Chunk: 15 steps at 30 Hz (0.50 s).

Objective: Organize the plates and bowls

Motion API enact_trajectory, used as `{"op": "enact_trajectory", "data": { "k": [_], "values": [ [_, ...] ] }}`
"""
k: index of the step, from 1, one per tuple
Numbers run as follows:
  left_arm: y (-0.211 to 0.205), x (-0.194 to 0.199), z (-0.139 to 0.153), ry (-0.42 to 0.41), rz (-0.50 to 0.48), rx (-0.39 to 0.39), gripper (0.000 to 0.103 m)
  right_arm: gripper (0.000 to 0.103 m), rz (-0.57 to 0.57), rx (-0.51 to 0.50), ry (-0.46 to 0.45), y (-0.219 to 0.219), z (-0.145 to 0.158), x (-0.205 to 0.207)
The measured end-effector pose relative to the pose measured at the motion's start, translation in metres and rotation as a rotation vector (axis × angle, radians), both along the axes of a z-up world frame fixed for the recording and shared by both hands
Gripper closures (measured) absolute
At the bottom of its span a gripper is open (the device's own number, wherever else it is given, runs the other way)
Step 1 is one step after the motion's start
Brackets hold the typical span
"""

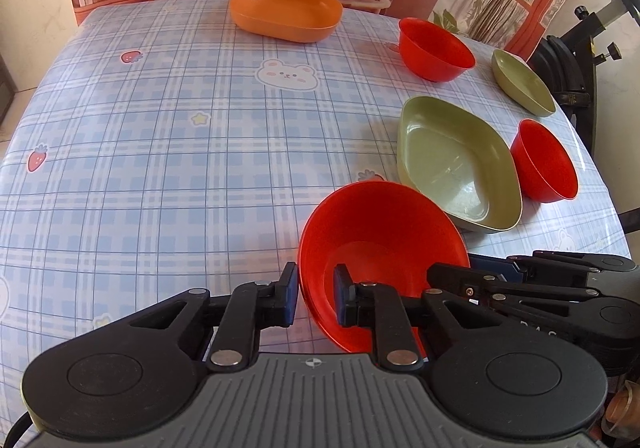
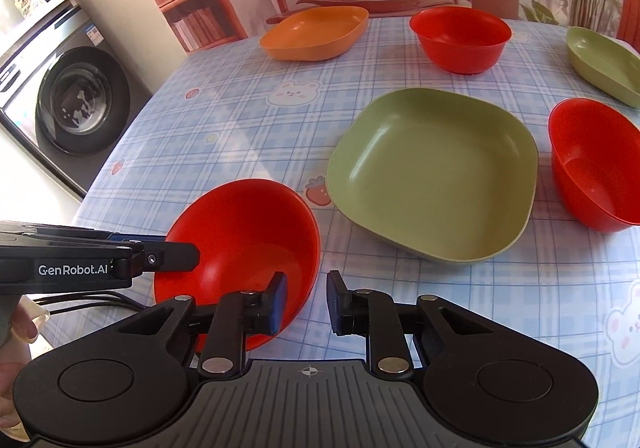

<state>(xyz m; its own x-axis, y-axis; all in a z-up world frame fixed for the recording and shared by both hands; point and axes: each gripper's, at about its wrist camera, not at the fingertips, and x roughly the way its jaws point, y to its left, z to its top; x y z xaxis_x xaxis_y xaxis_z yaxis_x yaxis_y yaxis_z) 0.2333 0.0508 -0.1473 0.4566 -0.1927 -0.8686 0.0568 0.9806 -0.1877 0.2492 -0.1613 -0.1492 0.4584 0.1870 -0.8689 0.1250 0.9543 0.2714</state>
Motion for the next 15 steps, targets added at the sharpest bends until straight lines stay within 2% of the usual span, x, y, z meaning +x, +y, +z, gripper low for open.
{"op": "enact_trajectory", "data": {
  "k": [4,15],
  "values": [
    [0.0027,0.0011,-0.0021,0.008,0.012,-0.014,0.09,0.093,-0.003,0.006,-0.003,-0.001,-0.0009,-0.0003],
    [0.0052,-0.0015,-0.0039,0.013,0.025,-0.028,0.092,0.095,-0.044,0.05,-0.008,-0.007,-0.0024,-0.0012]
  ]
}}
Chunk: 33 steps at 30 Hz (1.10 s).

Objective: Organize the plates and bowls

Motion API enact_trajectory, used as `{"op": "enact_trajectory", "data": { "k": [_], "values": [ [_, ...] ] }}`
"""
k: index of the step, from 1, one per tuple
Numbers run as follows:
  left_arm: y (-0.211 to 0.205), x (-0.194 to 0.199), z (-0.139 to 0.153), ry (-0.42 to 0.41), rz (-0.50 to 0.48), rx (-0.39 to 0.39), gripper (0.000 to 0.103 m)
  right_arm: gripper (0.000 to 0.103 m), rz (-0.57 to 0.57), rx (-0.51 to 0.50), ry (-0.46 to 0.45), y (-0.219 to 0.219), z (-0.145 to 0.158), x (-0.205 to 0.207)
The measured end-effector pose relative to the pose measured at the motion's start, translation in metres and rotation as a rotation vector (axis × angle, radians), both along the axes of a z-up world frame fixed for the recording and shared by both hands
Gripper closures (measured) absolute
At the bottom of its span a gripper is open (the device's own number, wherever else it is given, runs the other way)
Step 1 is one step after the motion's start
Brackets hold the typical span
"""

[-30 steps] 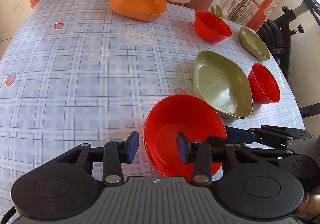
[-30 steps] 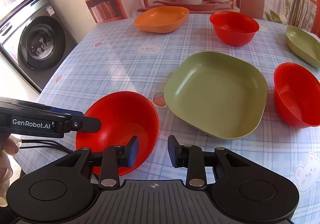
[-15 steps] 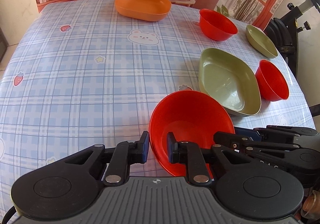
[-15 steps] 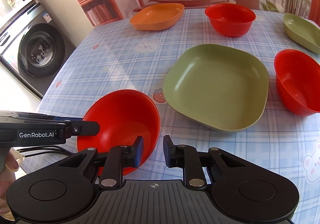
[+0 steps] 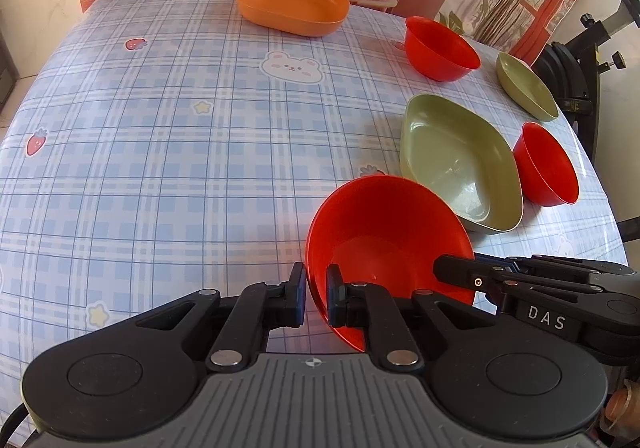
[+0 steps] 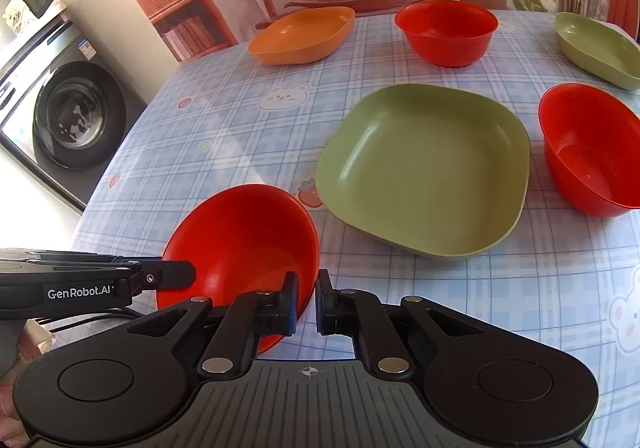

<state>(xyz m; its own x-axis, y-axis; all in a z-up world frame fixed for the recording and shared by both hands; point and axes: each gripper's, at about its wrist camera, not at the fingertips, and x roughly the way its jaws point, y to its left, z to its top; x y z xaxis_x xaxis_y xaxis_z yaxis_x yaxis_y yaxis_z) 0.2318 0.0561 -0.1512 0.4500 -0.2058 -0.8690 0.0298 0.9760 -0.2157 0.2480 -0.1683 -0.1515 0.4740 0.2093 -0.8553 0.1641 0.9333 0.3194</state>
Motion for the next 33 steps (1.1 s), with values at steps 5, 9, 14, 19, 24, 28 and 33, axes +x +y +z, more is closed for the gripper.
{"op": "enact_trajectory", "data": {
  "k": [5,9,14,19,24,28,33],
  "values": [
    [0.0,0.001,0.002,-0.002,0.001,-0.003,0.092,0.096,-0.012,0.004,-0.003,-0.001,0.001,0.0],
    [0.001,0.001,0.002,0.0,0.005,-0.008,0.092,0.096,-0.02,0.019,0.007,-0.004,0.0,0.001],
    [-0.001,0.001,0.0,0.011,0.003,-0.003,0.092,0.096,-0.038,0.046,0.019,-0.007,-0.003,0.0],
    [-0.001,0.0,0.005,-0.006,-0.003,-0.002,0.092,0.098,-0.048,0.025,0.013,-0.007,0.001,-0.001],
    [-0.004,0.003,0.013,-0.028,-0.014,0.017,0.092,0.1,-0.051,0.023,-0.012,-0.011,0.009,0.002],
    [-0.007,0.004,0.014,-0.036,-0.016,0.015,0.092,0.1,-0.06,0.017,-0.019,-0.013,0.011,0.003],
    [-0.004,0.003,0.004,0.0,0.002,-0.001,0.092,0.1,-0.094,0.059,0.014,-0.02,0.0,-0.001]
  ]
}}
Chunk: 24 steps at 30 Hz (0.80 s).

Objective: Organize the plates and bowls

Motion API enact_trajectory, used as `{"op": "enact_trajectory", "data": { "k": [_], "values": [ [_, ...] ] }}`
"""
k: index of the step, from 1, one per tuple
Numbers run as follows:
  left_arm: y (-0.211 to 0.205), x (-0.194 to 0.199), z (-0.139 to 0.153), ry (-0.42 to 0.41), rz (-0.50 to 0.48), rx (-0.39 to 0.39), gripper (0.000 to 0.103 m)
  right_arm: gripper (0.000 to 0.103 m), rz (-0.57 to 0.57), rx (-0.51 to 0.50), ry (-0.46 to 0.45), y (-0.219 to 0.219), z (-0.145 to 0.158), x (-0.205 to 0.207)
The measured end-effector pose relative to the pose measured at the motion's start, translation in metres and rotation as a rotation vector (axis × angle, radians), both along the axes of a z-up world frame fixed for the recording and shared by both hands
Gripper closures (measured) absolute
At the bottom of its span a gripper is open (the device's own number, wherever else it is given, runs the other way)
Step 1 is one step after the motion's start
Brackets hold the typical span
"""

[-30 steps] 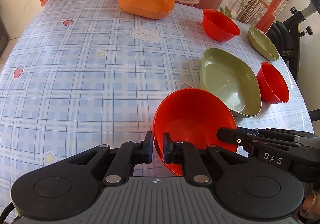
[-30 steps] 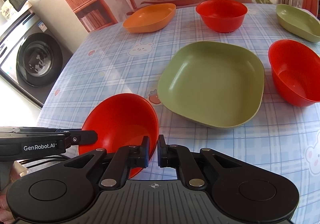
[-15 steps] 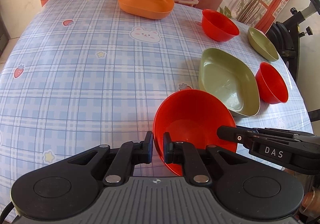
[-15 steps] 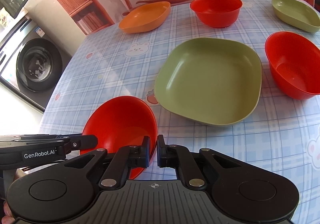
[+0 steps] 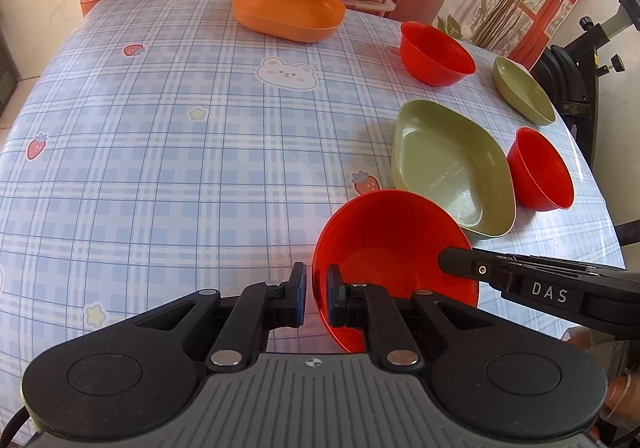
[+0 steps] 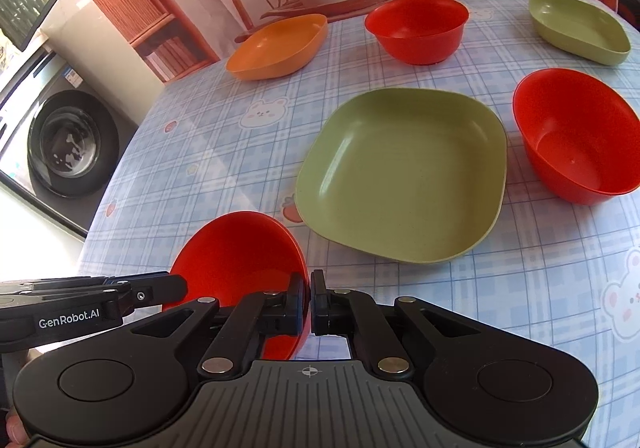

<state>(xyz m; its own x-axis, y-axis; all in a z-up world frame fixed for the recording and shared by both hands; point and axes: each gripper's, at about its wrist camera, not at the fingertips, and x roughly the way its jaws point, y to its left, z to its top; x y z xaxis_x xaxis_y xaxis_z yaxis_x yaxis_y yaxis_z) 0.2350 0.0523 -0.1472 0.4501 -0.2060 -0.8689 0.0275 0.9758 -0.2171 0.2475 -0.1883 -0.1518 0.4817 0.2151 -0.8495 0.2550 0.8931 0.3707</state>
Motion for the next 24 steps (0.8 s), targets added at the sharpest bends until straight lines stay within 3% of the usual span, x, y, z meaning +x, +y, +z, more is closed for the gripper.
{"op": "enact_trajectory", "data": {
  "k": [17,21,24],
  "values": [
    [-0.0019,-0.0045,-0.0092,0.047,0.008,-0.05,0.093,0.1,-0.048,0.048,0.011,-0.0055,-0.0071,-0.0026],
    [0.0003,-0.0042,-0.0085,0.045,0.025,-0.051,0.094,0.087,-0.029,0.073,0.027,-0.0052,-0.0082,-0.0029],
    [-0.0009,-0.0051,-0.0082,0.04,0.024,-0.045,0.094,0.087,-0.029,0.072,0.034,-0.0049,-0.0086,-0.0036]
  ]
}}
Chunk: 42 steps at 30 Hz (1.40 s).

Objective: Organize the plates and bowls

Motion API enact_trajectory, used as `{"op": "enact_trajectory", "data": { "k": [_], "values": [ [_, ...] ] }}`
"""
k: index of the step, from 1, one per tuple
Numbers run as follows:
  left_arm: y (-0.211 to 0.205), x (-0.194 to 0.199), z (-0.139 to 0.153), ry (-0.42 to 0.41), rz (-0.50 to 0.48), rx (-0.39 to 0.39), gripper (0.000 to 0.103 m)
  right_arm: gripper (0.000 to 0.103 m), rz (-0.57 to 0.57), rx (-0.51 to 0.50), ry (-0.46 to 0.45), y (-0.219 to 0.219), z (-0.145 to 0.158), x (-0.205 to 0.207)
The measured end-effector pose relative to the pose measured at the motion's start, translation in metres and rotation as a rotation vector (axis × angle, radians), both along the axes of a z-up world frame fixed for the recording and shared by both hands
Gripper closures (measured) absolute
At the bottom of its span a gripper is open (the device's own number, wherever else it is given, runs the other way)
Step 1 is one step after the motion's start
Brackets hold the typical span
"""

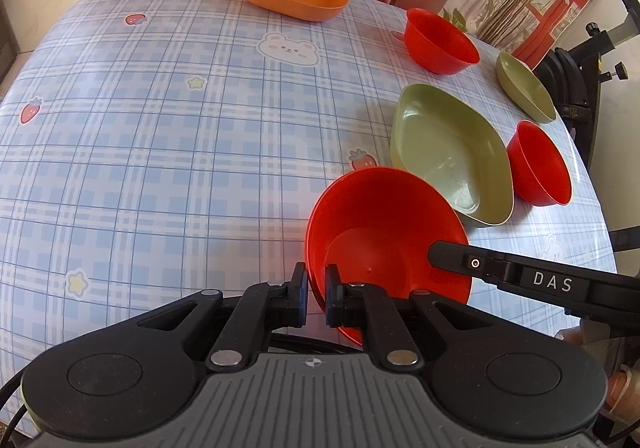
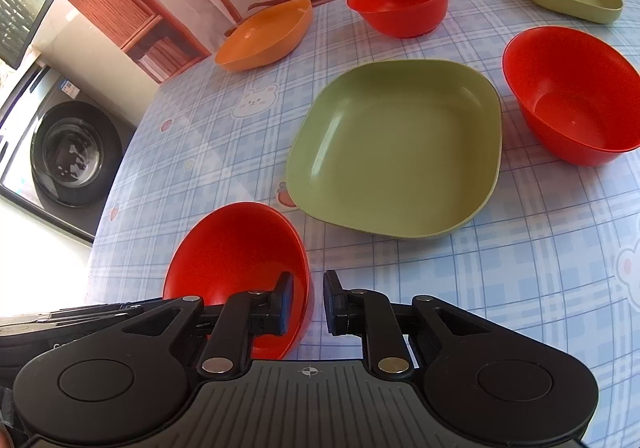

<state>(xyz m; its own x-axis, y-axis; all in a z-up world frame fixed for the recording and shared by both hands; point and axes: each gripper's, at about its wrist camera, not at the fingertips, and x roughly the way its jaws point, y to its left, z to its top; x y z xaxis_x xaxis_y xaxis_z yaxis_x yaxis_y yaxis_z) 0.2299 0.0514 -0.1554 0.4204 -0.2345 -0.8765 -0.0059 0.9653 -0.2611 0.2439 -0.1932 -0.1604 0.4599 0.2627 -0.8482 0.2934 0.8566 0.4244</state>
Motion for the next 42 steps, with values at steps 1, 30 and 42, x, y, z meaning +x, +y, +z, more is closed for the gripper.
{"op": "enact_trajectory", "data": {
  "k": [1,30,42],
  "values": [
    [0.0,0.0,0.0,-0.002,0.0,-0.001,0.094,0.09,0.0,0.003,0.0,-0.001,0.0,0.0],
    [-0.076,0.065,0.099,-0.259,-0.182,0.043,0.094,0.099,-0.13,-0.069,-0.226,-0.08,0.088,0.033],
    [-0.178,0.113,0.08,-0.24,-0.352,0.018,0.094,0.099,-0.319,-0.16,-0.232,-0.175,0.084,-0.003]
  ]
}}
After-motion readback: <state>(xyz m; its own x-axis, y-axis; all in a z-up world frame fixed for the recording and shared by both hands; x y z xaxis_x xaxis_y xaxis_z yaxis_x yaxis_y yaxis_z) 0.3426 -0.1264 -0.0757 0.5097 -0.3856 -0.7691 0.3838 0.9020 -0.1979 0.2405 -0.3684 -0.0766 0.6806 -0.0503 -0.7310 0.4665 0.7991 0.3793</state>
